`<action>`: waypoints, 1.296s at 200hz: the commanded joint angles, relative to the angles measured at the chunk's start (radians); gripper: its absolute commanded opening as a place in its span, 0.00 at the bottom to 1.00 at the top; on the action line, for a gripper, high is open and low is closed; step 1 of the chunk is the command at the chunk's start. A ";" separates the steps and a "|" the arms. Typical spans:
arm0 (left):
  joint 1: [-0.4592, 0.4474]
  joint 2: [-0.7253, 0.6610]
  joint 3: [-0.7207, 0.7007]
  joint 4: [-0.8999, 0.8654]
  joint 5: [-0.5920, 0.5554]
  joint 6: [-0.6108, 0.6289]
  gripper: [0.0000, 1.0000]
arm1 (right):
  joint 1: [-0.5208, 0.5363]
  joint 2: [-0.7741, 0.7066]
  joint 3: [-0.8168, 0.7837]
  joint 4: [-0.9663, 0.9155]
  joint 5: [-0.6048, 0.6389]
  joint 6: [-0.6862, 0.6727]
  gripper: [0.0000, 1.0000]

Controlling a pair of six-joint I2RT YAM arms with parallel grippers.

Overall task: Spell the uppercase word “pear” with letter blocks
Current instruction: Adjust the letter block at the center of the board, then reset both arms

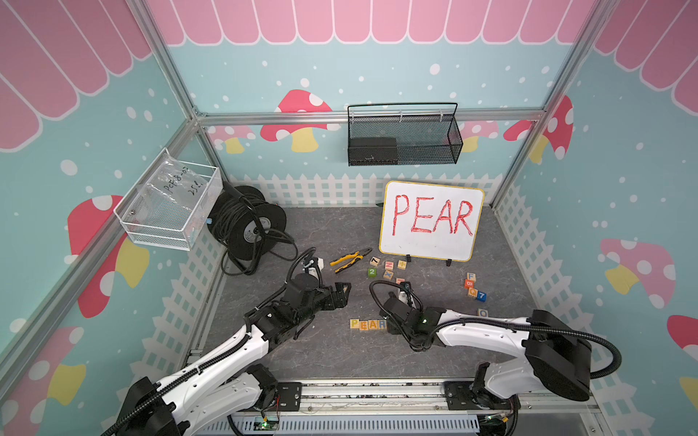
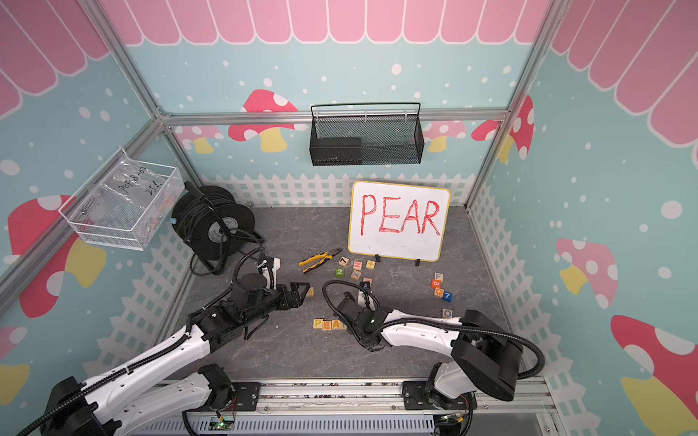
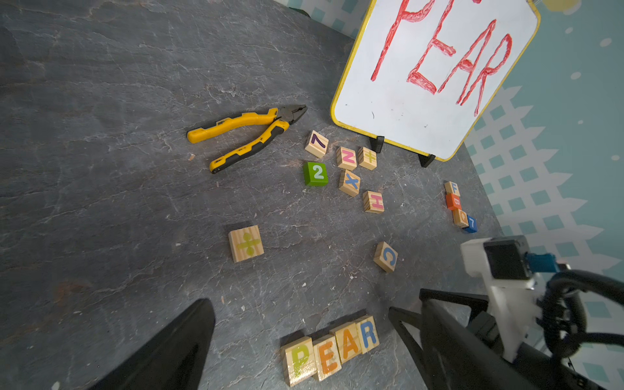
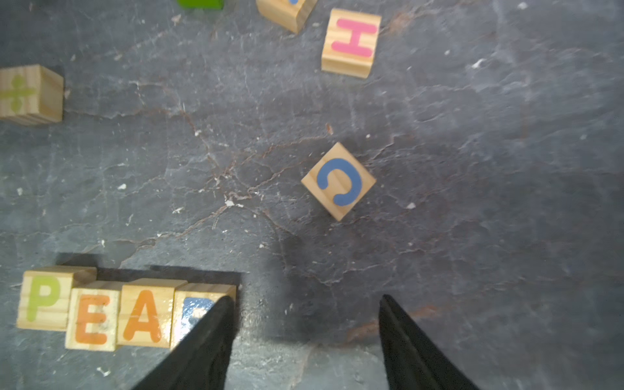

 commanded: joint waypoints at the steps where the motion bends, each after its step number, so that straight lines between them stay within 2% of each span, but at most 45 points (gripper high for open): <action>1: 0.003 0.001 0.050 -0.025 -0.036 0.016 0.97 | -0.010 -0.059 0.028 -0.062 0.129 -0.007 0.77; 33: 0.003 0.016 0.079 -0.037 -0.074 0.039 0.97 | -0.060 -0.133 0.034 -0.065 0.238 -0.078 0.91; 80: 0.018 0.048 0.142 -0.098 -0.195 0.132 0.99 | -0.211 -0.248 0.028 -0.015 0.328 -0.253 0.97; 109: 0.083 0.075 0.170 -0.097 -0.257 0.173 0.99 | -0.314 -0.366 -0.029 0.105 0.331 -0.387 0.99; 119: 0.112 0.090 0.178 -0.099 -0.309 0.183 0.99 | -0.344 -0.403 -0.051 0.147 0.329 -0.427 0.99; 145: 0.205 0.117 0.185 -0.077 -0.388 0.207 0.99 | -0.417 -0.475 -0.091 0.183 0.309 -0.477 0.99; 161: 0.249 0.118 0.162 -0.006 -0.422 0.245 0.99 | -0.447 -0.505 -0.110 0.181 0.306 -0.492 0.99; 211: 0.473 0.178 0.052 0.224 -0.481 0.420 0.99 | -0.508 -0.546 -0.155 0.186 0.289 -0.491 0.99; 240: 0.595 0.232 -0.080 0.467 -0.374 0.391 0.99 | -0.528 -0.540 -0.163 0.187 0.277 -0.488 0.99; 259: 0.610 0.286 -0.154 0.618 -0.359 0.399 0.99 | -0.534 -0.539 -0.164 0.186 0.279 -0.487 0.99</action>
